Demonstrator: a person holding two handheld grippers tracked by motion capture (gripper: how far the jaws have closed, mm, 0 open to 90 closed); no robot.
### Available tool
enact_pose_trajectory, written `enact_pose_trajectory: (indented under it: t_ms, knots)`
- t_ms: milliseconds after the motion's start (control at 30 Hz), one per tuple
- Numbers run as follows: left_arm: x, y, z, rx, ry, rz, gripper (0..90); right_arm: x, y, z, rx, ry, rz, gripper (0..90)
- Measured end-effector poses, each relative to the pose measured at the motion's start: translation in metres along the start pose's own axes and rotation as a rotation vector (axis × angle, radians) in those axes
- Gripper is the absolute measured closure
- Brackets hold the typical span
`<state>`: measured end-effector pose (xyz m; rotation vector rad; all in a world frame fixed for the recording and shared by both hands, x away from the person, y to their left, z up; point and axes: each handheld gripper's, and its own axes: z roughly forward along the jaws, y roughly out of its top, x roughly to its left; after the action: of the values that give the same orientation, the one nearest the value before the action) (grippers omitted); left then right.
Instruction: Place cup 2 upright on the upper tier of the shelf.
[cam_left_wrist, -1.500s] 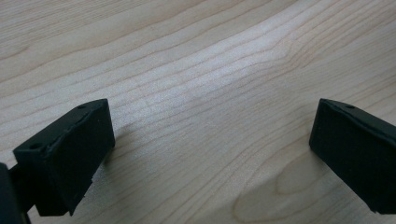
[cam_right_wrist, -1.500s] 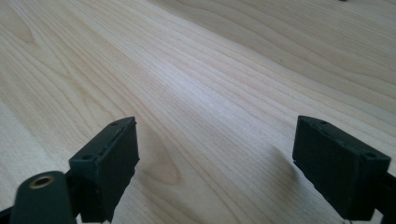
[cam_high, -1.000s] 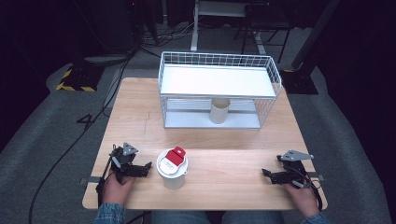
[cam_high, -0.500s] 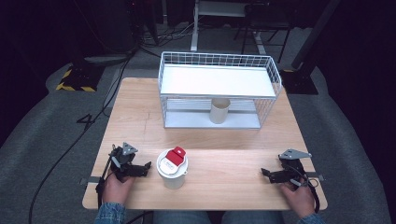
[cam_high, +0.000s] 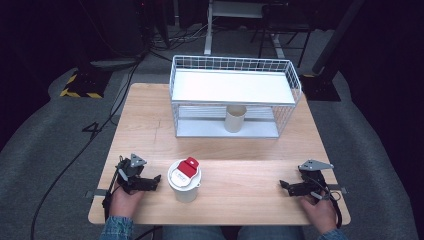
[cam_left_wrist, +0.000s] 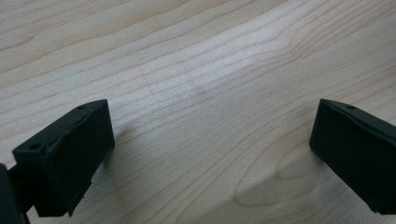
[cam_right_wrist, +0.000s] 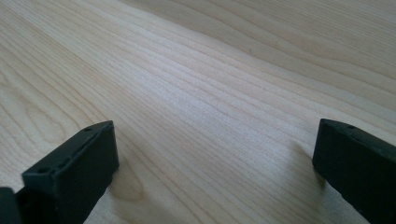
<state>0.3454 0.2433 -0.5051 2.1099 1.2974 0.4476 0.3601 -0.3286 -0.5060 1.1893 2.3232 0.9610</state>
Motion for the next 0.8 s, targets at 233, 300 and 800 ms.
enact_pose_trajectory:
  t_ms: [233, 300, 800]
  knots:
    - [-0.002, -0.003, -0.001, -0.013, -0.007, 0.004, 0.5, 0.0, 0.0, 0.0, 0.0, 0.0, 0.0, 0.3]
    - [-0.002, -0.002, -0.001, -0.015, -0.008, 0.01, 0.6, 0.0, 0.0, 0.0, 0.0, 0.0, 0.0, 0.3]
    - [-0.005, 0.0, -0.028, -0.099, -0.036, 0.003, 5.2, 0.0, 0.0, 0.0, 0.0, -0.002, 0.003, 0.4]
